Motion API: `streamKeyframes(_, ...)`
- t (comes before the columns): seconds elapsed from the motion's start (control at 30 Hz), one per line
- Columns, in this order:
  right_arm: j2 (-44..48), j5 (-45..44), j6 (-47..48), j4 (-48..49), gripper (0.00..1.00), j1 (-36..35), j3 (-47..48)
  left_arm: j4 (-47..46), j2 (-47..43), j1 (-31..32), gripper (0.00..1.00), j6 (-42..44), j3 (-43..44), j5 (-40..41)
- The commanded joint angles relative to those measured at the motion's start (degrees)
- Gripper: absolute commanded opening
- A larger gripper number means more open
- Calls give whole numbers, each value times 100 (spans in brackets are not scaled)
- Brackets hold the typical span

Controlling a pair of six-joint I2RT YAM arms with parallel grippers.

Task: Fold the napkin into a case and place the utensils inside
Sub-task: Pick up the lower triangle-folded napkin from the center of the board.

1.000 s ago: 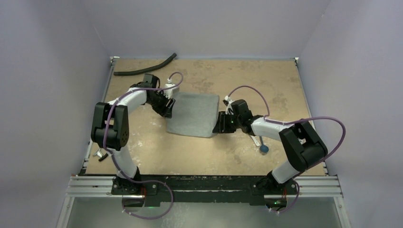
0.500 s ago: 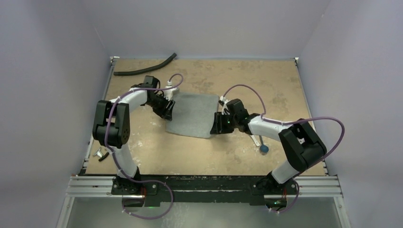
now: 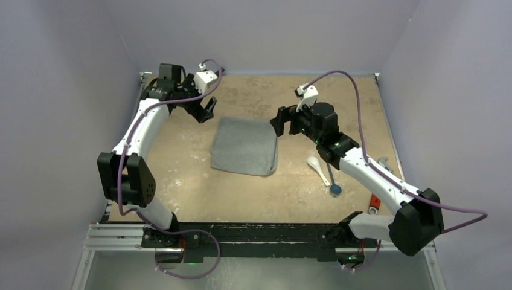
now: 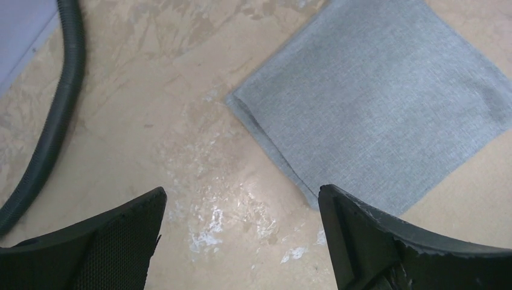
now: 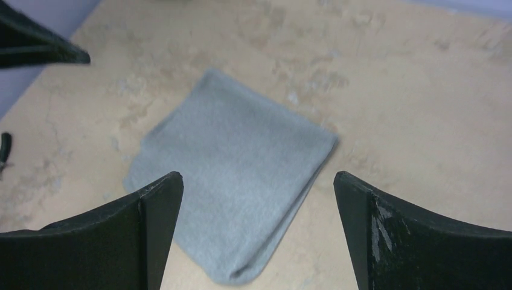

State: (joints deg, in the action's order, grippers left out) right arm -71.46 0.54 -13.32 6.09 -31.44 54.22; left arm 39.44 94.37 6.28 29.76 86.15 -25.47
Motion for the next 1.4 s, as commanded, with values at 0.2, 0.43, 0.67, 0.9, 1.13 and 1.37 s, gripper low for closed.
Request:
streamKeyframes(0.2,-116,-146,3259,-577,99,-252,65,370,-706,380,98,3435,-1934,-670)
streamKeyframes(0.43,423,-481,4668,-755,99,-911,-1211,80,-723,969,98,4304,-2852,-307)
streamKeyframes(0.67,253,194,5222,-314,99,-967,-1596,-577,-766,1156,99,4767,-3271,-104)
streamKeyframes(0.9,-133,481,5633,365,99,-1067,-1854,-1071,-697,1161,98,5045,-3567,32)
streamKeyframes(1.13,-228,430,5846,1024,99,-1319,-2389,-1462,-392,1112,92,4879,-3609,129)
streamKeyframes(1.37,-641,320,6168,1505,99,-1476,-2487,-1469,-95,945,78,4884,-3579,24)
